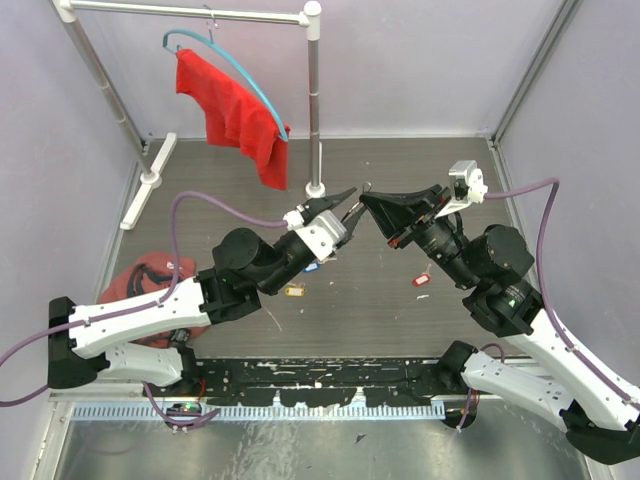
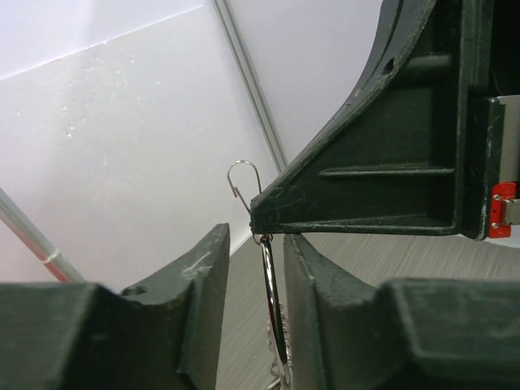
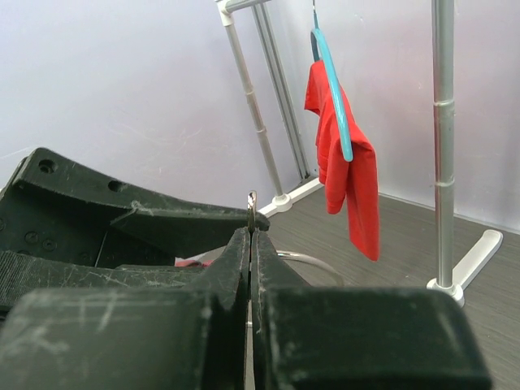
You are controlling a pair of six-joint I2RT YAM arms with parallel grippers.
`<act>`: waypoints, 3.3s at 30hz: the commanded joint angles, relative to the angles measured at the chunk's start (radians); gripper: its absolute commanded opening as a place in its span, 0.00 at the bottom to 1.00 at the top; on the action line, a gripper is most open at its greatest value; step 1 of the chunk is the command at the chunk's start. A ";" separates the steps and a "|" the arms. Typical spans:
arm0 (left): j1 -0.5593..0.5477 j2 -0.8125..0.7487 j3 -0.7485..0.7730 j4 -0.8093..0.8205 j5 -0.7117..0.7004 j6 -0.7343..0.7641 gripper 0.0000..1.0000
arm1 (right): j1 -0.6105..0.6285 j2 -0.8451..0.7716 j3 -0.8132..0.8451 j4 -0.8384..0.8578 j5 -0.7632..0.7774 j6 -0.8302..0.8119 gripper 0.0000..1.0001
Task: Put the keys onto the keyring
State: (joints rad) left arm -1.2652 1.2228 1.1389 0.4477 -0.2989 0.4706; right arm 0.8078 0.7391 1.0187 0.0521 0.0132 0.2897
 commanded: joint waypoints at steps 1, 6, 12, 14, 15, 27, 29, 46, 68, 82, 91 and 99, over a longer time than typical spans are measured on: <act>-0.002 -0.003 -0.006 0.060 0.011 -0.004 0.35 | -0.002 -0.016 0.037 0.081 -0.017 0.013 0.01; -0.002 0.001 -0.003 0.055 0.017 0.003 0.30 | -0.002 -0.016 0.036 0.077 -0.032 0.015 0.01; -0.002 -0.002 0.014 0.024 0.043 0.023 0.04 | -0.002 -0.017 0.030 0.067 -0.049 0.009 0.01; -0.002 -0.006 0.023 0.000 0.046 0.034 0.00 | -0.001 -0.019 0.031 0.058 -0.050 0.000 0.01; -0.002 -0.008 0.027 -0.010 0.049 0.041 0.00 | -0.002 -0.020 0.036 0.050 -0.050 -0.008 0.03; -0.002 -0.050 0.069 -0.335 0.043 0.253 0.00 | -0.002 -0.032 0.244 -0.308 0.041 -0.161 0.54; -0.002 -0.064 0.081 -0.423 0.065 0.289 0.00 | -0.002 -0.029 0.301 -0.385 0.047 -0.177 0.55; -0.002 -0.165 0.129 -0.642 0.143 0.551 0.00 | -0.002 0.007 0.365 -0.521 -0.223 -0.207 0.65; -0.003 -0.140 0.161 -0.670 0.172 0.560 0.00 | -0.002 0.184 0.442 -0.607 -0.153 0.008 0.41; -0.005 -0.144 0.165 -0.670 0.173 0.551 0.00 | -0.002 0.188 0.421 -0.587 -0.209 0.016 0.37; -0.005 -0.150 0.159 -0.670 0.171 0.541 0.00 | -0.002 0.191 0.407 -0.554 -0.233 0.033 0.08; -0.005 -0.163 0.153 -0.658 0.156 0.517 0.00 | -0.002 0.186 0.400 -0.540 -0.239 0.036 0.01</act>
State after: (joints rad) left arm -1.2659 1.0878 1.2629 -0.2474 -0.1371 1.0054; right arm 0.8032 0.9298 1.4189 -0.5648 -0.1982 0.3145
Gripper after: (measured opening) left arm 0.024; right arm 0.033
